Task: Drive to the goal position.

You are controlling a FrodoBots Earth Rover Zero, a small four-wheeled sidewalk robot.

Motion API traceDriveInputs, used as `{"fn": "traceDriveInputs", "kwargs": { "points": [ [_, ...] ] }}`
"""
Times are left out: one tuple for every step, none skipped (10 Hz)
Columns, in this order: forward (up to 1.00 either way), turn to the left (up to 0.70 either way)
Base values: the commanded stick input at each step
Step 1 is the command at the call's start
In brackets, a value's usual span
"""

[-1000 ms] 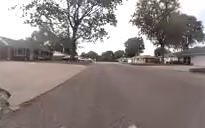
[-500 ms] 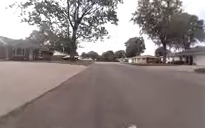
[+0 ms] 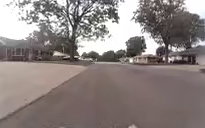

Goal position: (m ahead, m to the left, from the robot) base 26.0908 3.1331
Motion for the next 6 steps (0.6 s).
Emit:
{"fn": "traceDriveInputs", "kwargs": {
  "points": [
    [1.0,-0.4],
    [1.0,-0.08],
    [1.0,0.0],
    [1.0,0.0],
    [1.0,0.0],
    [1.0,0.0]
  ]
}}
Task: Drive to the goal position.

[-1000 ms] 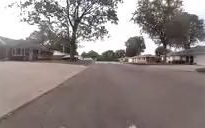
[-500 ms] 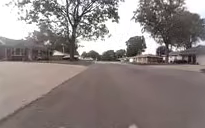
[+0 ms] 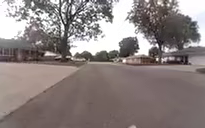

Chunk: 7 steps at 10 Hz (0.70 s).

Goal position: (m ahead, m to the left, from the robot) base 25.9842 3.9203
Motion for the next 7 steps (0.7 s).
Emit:
{"fn": "traceDriveInputs", "kwargs": {
  "points": [
    [1.0,0.0],
    [1.0,0.0],
    [1.0,0.0],
    [1.0,0.0],
    [1.0,0.0],
    [1.0,0.0],
    [1.0,0.0]
  ]
}}
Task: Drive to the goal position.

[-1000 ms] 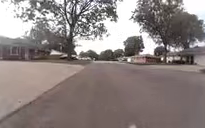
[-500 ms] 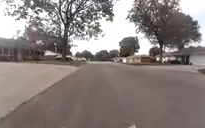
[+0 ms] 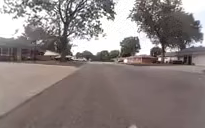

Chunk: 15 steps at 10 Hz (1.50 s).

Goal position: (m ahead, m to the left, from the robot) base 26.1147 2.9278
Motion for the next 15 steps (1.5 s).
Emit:
{"fn": "traceDriveInputs", "kwargs": {
  "points": [
    [1.0,0.0],
    [1.0,0.0],
    [1.0,0.13],
    [1.0,0.29],
    [1.0,0.37],
    [1.0,0.03],
    [1.0,0.03],
    [1.0,0.03],
    [1.0,0.03],
    [1.0,0.03],
    [1.0,0.03],
    [1.0,0.03],
    [1.0,0.03],
    [1.0,0.03],
    [1.0,0.03]
  ]
}}
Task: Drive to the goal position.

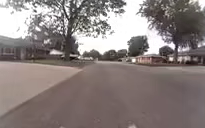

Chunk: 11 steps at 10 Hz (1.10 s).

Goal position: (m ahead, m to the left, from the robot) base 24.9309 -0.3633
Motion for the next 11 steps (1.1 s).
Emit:
{"fn": "traceDriveInputs", "kwargs": {
  "points": [
    [1.0,0.03],
    [1.0,0.03],
    [1.0,0.03],
    [1.0,0.03],
    [1.0,0.03],
    [1.0,0.03],
    [1.0,0.03],
    [1.0,0.03],
    [1.0,0.03],
    [1.0,0.03],
    [1.0,0.03]
  ]
}}
